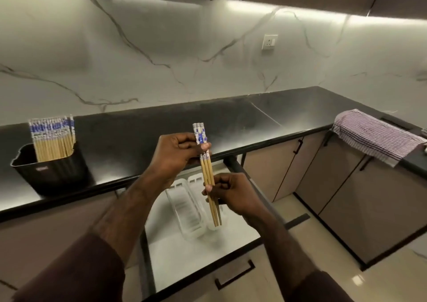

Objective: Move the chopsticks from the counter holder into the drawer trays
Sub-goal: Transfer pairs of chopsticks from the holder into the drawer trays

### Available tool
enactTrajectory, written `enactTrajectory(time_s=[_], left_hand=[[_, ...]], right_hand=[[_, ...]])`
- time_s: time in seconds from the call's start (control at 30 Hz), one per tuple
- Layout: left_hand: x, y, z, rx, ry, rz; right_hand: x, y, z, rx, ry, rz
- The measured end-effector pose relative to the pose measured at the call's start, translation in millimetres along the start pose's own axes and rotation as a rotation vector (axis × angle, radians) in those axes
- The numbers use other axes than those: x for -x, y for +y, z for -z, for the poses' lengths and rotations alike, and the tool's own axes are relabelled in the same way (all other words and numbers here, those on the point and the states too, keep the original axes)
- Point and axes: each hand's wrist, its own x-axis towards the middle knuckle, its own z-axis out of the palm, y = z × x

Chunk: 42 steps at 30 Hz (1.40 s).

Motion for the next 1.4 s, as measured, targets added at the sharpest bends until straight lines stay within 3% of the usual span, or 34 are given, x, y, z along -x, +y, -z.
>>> enactTrajectory(time_s=[0.17, 0.37, 0.67, 0.87, 1.0, 1.4], left_hand=[[-25.0, -46.8, 1.5, 0.025, 0.1, 0.14], [-58.9, -132.4, 29.7, -0.103, 0.203, 0.34], [-78.8, -278.9, 54.0, -0.507, 0.05, 0.67], [-83.0, -329.6, 65.1, -0.901, 0.028, 0.603], [-86.4, -349.4, 72.5, -1.287, 0.025, 0.445], [-76.7, -370.6, 81.5, -1.483, -0.295, 0.327]], right_hand=[[-35.4, 52.5, 3.6, 0.012, -0.114, -0.12], [-91.6, 112.5, -24.8, -0.004, -0.16, -0.322], [-154.1, 198.1, -55.2, 0.044, -0.19, -0.7], [-186.7, 234.4, -71.3, 0.085, -0.184, -0.788], [-205.5, 252.0, -87.0, 0.147, -0.187, -0.798], [-220.9, 272.5, -117.6, 0.413, -0.181, -0.67]])
